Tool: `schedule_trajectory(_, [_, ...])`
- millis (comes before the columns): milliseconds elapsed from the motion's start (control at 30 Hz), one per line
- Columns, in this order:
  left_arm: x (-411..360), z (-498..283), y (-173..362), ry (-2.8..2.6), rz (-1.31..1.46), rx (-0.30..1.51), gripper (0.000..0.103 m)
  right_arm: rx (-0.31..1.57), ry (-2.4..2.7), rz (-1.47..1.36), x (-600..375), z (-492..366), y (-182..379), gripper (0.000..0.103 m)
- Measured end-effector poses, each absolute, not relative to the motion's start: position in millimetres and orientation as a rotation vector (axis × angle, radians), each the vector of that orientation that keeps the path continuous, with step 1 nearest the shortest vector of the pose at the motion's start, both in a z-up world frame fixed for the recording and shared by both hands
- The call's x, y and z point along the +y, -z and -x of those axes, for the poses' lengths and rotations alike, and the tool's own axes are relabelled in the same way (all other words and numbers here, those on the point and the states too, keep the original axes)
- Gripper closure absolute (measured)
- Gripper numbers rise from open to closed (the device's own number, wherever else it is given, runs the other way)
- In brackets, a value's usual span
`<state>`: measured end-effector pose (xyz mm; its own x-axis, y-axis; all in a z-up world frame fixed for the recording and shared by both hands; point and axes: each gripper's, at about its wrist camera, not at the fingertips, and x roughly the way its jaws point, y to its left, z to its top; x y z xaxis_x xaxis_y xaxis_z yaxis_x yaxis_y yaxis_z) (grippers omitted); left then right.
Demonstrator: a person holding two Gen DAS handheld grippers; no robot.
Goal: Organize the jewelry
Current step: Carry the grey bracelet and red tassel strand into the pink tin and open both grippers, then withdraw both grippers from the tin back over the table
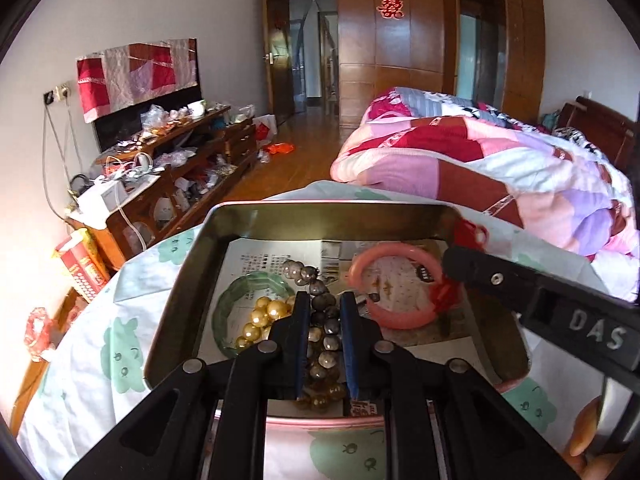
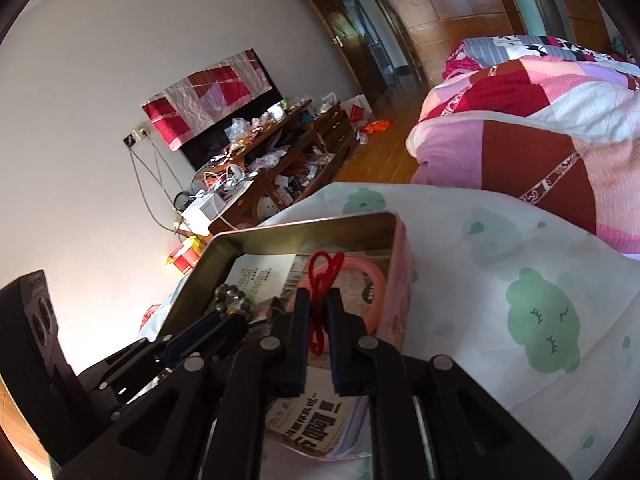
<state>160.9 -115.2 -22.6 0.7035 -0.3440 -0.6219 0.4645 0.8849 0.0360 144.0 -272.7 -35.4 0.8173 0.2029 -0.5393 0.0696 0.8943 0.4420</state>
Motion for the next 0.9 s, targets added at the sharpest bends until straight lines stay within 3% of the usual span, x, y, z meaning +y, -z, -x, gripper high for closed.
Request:
schedule_trajectory(67, [-117,-161,23,0.441,-0.210,0.648,0.087,0.604,-0.055,-0.478,-275,-143,34,0.077])
schedule_trajectory(133, [-118,-160,23,0.432,-0.226,0.641,0.079,0.566,-0.074,-0.500,-276,-141,31,0.046])
schedule_trajectory(167, [-119,-158,22,0.422,-0.234,0.634,0.067,0.533,-0.076,-0.498,-275,-136,27,0.038])
schedule_trajectory(200, [-119,-158,21,0.410,-0.239,0.626,0.048,0.511,-0.054,-0.480,-272,-132,22,0.020])
schedule_trajectory(233, [-117,-157,20,0.397,-0.238,0.613,0.039,0.483,-0.027,-0.450,-270,-128,18,0.013])
schedule_trajectory(267, [-116,-157,19,0.388,-0.234,0.602,0.029,0.452,-0.010,-0.423,-268,-122,13,0.013])
schedule_trajectory(300, [-112,-155,16,0.376,-0.221,0.577,0.028,0.435,0.002,-0.407,-266,-119,10,0.013])
schedule_trajectory(900, [-85,-140,3,0.269,-0.153,0.593,0.028,0.377,0.194,-0.249,-256,-90,0,0.010])
